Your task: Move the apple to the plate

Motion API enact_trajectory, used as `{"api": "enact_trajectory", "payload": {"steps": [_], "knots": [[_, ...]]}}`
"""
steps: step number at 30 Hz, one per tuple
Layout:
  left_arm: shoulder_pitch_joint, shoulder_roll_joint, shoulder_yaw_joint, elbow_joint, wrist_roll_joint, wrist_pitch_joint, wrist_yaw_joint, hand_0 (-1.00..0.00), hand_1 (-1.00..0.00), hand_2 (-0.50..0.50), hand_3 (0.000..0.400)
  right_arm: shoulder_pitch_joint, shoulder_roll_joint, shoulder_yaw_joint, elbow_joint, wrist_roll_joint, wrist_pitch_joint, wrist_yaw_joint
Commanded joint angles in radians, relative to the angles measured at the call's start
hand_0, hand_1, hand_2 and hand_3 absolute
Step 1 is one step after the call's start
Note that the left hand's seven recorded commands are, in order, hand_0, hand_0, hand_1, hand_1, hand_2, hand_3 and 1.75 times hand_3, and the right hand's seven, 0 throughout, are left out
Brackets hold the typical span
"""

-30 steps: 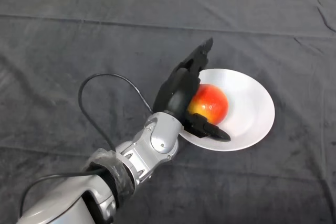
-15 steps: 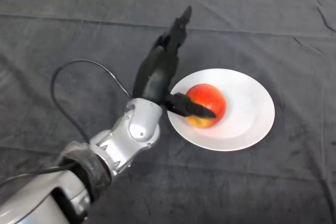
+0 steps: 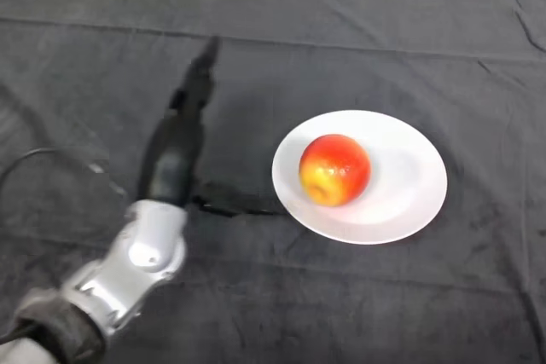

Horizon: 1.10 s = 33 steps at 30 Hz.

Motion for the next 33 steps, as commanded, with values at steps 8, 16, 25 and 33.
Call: {"api": "enact_trajectory", "payload": {"steps": [8,16,25,33], "knots": [[0.13,0.15,0.163,-0.13,-0.033,-0.016,-0.028,0.0,0.0,0.0,0.0,-0.023,-0.011,-0.0143,-0.011,0.0182,-0.005,0.0052],[0.235,0.213,0.303,-0.16,-0.061,-0.052,-0.036,0.0,0.0,0.0,0.0,-0.023,-0.009,-0.0136,-0.015,0.0177,-0.005,0.0034],[0.353,0.275,0.481,-0.145,-0.126,-0.115,-0.069,0.0,0.0,0.0,0.0,-0.022,-0.008,-0.013,-0.017,0.0174,-0.004,0.0019],[0.423,0.28,0.62,-0.07,-0.168,-0.183,-0.093,0.0,0.0,0.0,0.0,-0.022,-0.008,-0.0129,-0.018,0.0174,-0.004,0.0011]]}}
